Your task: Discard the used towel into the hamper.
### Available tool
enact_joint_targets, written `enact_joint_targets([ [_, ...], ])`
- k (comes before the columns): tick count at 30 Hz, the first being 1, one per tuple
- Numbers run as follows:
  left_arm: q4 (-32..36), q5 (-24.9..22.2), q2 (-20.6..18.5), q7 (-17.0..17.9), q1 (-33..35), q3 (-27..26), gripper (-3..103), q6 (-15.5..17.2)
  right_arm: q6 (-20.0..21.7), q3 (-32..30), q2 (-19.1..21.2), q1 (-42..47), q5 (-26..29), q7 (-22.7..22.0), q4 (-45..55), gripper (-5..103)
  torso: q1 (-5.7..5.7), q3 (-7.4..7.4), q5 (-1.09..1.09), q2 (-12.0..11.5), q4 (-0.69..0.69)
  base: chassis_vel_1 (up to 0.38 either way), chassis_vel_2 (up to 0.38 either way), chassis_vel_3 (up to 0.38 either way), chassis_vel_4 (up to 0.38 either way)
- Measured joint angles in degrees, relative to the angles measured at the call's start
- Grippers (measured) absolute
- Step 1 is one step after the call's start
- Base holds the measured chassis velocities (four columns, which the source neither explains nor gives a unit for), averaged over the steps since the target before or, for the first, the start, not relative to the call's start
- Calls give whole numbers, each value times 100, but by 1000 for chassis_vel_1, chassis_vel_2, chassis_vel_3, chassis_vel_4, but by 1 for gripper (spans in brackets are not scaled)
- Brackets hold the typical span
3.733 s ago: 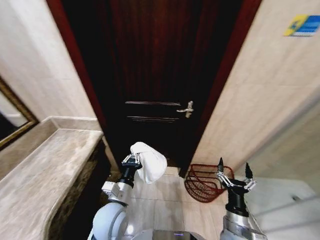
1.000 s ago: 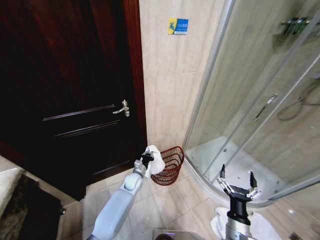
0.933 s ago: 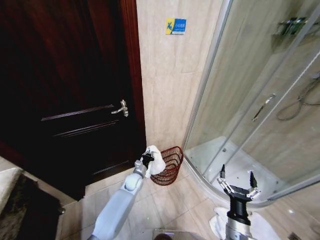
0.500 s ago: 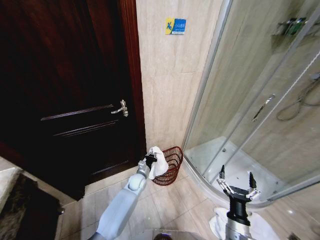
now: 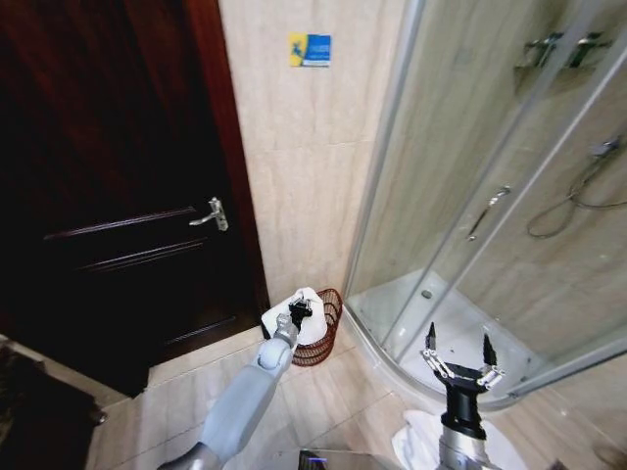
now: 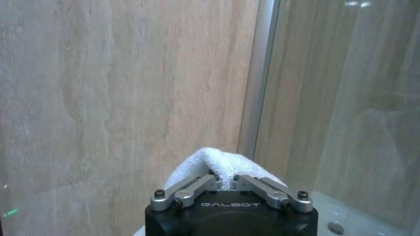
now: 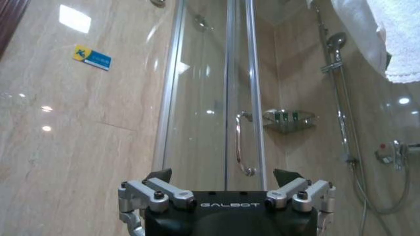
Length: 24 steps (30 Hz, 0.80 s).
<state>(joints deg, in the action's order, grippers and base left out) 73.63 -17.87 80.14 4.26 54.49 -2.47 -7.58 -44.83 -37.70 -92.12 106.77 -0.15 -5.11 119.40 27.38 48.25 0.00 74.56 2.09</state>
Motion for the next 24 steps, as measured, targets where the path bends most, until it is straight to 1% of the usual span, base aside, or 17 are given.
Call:
enact_joint_targets([
  [2,-49,-19,20,68,-17,22,1,-6,-12,1,0,-6,-14,15,-15,100,-1,0,3,0,1,13,-62,86,18],
  [5,-196,-145,93,300,-75,111,1,-10,-52,-10,-2,-19,-55,28,-50,100,-4,-1,-3,1,0,41,-1,-35,-5],
  [6,-196,-145,93,300,-75,111,1,-10,-52,-10,-2,-19,-55,28,-50,100,-4,-1,-3,1,0,77,22,-52,-8],
  [8,-299,-243,134,452,-121,191,1,-7,-58,-27,-2,-21,-69,37,-63,100,-4,-1,1,1,2,80,43,-64,-36],
  [10,-439,-292,190,564,-178,271,1,-5,-58,-36,-2,-19,-79,53,-66,100,-4,-1,-1,1,1,68,43,-44,-31],
  [18,-854,-337,408,704,-357,374,1,-37,-95,-49,-2,-9,-81,161,-64,100,-2,-1,1,1,1,7,5,-4,-4],
  [24,-1283,-332,577,820,-570,419,1,-186,-188,-90,-2,16,-94,284,-65,100,-3,-1,0,1,1,0,0,0,0],
])
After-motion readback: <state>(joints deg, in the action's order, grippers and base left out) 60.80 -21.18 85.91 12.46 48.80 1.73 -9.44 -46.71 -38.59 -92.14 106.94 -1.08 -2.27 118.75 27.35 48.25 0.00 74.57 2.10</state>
